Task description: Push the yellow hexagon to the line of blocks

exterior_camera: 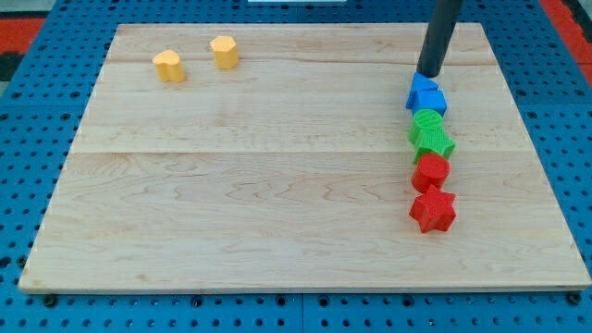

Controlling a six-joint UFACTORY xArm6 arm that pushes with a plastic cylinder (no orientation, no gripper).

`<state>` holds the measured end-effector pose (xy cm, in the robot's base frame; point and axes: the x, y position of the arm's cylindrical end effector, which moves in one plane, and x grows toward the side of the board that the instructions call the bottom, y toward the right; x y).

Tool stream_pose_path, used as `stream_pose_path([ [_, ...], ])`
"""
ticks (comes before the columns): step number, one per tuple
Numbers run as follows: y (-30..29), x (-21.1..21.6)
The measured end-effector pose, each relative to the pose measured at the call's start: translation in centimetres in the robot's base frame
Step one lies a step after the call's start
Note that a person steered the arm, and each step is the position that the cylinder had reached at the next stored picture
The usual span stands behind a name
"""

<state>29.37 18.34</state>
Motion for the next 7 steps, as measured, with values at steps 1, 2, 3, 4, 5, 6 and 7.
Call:
stream_pose_path([
  [1, 0.0, -3.6],
  [2, -4.4, -8.2],
  [3, -11.6, -10.1],
  [4, -20.9, -10.0],
  [5, -33.5, -10.1],
  [6, -34.4, -6.8],
  [7, -31.9, -2.3],
])
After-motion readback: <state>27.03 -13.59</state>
